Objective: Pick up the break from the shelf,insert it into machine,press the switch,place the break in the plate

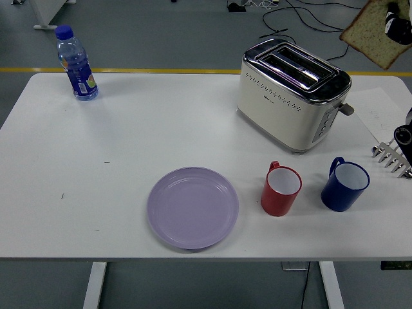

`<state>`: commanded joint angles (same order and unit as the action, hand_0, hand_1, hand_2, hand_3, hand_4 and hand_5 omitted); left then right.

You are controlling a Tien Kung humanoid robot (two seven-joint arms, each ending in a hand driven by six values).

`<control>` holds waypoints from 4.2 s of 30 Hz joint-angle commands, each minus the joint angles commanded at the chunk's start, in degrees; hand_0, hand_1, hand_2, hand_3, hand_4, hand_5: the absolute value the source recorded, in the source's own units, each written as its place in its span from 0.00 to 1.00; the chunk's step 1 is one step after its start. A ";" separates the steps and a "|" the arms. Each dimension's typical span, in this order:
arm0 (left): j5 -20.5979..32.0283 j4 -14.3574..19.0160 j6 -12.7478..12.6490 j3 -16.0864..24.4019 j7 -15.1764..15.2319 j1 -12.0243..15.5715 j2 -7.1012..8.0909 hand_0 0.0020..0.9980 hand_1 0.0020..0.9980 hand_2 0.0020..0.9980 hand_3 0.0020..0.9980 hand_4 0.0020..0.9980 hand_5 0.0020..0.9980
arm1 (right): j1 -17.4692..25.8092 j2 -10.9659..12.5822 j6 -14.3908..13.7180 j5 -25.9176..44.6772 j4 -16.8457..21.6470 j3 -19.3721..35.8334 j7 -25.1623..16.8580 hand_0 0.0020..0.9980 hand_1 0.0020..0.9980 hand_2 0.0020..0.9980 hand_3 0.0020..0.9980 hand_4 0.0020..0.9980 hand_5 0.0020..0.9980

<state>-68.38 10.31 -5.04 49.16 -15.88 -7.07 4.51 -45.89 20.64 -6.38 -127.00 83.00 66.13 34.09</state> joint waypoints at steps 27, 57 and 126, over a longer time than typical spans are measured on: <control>0.58 0.00 -0.03 -0.85 -0.28 -0.19 -0.06 0.66 0.59 0.59 0.60 0.33 0.94 | -8.18 -15.04 -3.57 1.45 -15.76 -6.87 0.89 0.33 0.37 0.43 0.52 0.34 0.00; 0.66 0.00 -0.09 -1.03 -0.30 -0.36 -0.24 0.66 0.59 0.59 0.60 0.33 0.94 | -9.60 -16.91 -8.12 -0.75 -24.59 -8.83 -2.01 0.33 0.36 0.43 0.52 0.34 0.00; -0.61 0.00 0.01 0.06 0.07 0.54 -0.41 0.66 0.59 0.59 0.60 0.33 0.94 | 17.34 3.53 -17.93 28.37 -4.77 -0.07 -9.84 0.27 0.29 0.35 0.68 0.54 0.36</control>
<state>-68.99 10.31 -5.03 49.22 -15.82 -6.53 4.09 -28.55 24.17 -24.31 -98.63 78.23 66.06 24.25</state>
